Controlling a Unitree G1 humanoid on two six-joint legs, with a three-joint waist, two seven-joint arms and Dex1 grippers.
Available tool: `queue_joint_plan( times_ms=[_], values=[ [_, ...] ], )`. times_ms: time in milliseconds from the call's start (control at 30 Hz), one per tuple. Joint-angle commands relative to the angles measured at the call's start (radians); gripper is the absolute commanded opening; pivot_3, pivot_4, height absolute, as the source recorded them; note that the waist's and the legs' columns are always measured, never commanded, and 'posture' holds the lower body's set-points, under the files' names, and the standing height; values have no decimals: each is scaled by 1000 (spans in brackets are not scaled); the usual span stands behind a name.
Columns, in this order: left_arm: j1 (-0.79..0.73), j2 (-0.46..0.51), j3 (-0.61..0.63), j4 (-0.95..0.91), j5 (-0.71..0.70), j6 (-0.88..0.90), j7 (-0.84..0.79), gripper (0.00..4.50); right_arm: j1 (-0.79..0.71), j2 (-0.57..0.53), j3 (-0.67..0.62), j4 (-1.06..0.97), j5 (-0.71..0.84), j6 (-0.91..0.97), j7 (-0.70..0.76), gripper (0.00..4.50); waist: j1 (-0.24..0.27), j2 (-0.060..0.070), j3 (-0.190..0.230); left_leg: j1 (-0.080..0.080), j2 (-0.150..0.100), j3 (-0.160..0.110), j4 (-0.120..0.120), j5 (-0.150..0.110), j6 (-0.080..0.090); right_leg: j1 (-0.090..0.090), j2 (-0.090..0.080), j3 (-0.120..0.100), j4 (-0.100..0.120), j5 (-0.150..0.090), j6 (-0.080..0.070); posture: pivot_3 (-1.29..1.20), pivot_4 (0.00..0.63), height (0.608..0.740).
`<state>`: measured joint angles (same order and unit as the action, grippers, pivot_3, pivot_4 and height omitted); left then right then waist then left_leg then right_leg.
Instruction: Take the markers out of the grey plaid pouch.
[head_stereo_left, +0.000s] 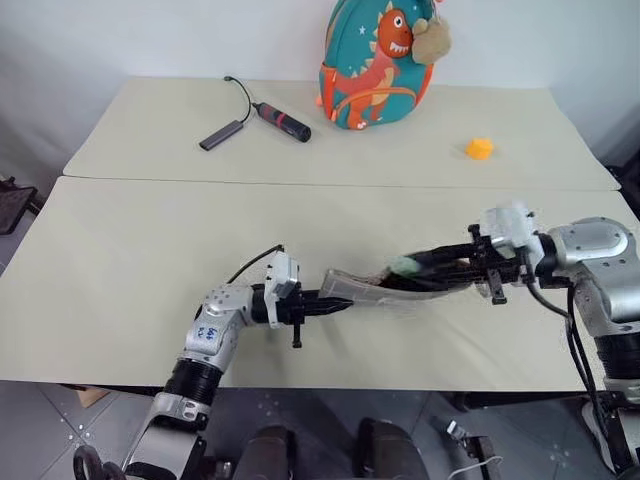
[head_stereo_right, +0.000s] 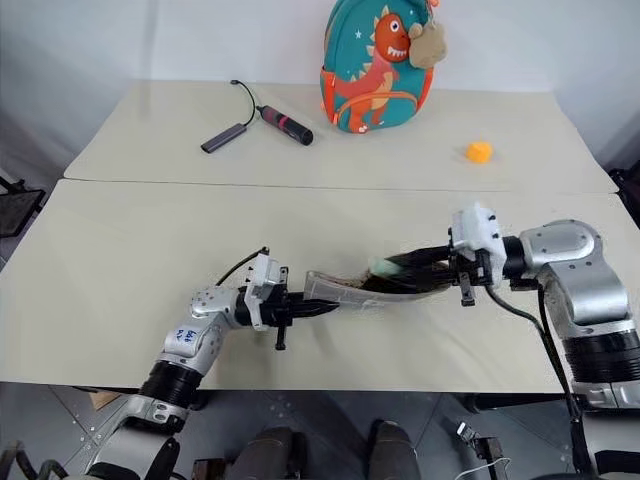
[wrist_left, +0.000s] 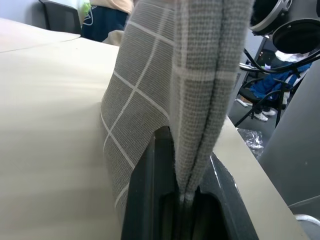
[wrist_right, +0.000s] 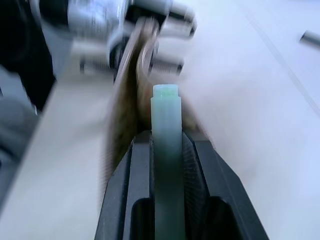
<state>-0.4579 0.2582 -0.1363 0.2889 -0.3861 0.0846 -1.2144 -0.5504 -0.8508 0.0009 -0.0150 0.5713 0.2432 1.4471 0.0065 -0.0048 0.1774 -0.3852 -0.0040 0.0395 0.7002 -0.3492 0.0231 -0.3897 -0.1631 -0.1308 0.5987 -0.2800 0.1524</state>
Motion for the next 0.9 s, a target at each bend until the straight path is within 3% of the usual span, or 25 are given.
queue_joint_plan(
  times_ms=[33, 167, 267, 400, 467, 567, 833, 900],
  values=[
    [12, 8, 7, -27, -18, 26, -6, 0, 7, -14, -51, -142, 108, 118, -26, 396, 2, 0, 0, 0, 0, 0, 0, 0, 0, 0, 0, 0, 0, 0, 0, 0, 150, 740],
    [2, 9, 14, -30, -29, 42, -12, 0, -35, -3, -148, -258, 335, 353, -191, 396, 8, 0, 0, 0, 0, -2, 0, 0, 0, 0, 0, 1, 0, 0, 0, 0, 150, 740],
    [0, 14, 15, -37, -33, 50, -18, 0, -61, -29, -229, -199, 386, 441, -271, 396, 15, 0, 0, 0, 0, -2, 0, 0, 0, 0, -1, 1, 0, 1, -1, 0, 150, 740],
    [7, 29, 15, -49, -43, 65, -36, 0, -48, -145, -295, -33, 318, 497, -292, 396, 24, 0, 0, -1, -1, -1, 0, 0, 0, 0, -1, -1, -1, 1, -1, 0, 150, 740],
    [14, 41, 14, -55, -51, 74, -52, 0, 23, -237, -268, 99, 178, 449, -285, 396, 25, 0, 0, -2, -2, 1, 0, 0, 1, 0, -1, -1, -2, 1, -1, 0, 150, 740],
    [17, 43, 13, -60, -59, 86, -62, 0, 106, -290, -212, 211, 40, 399, -304, 396, 22, 0, 0, -2, -2, 6, -1, -1, 1, 0, -1, -2, -3, 1, -1, 0, 150, 740],
    [5, 18, 13, -56, -57, 83, -56, 0, 193, -252, -157, 322, -128, 401, -413, 396, 10, 4, 0, -1, 0, 11, -1, 0, 1, -2, -1, 0, -1, 1, -1, 0, 150, 740],
    [3, 16, 13, -54, -56, 83, -57, 0, 196, -242, -178, 341, -131, 409, -424, 1110, 13, 4, 0, -1, 0, 11, -1, 0, 1, -2, -1, 0, -1, 1, -1, 0, 150, 740]
  ],
)
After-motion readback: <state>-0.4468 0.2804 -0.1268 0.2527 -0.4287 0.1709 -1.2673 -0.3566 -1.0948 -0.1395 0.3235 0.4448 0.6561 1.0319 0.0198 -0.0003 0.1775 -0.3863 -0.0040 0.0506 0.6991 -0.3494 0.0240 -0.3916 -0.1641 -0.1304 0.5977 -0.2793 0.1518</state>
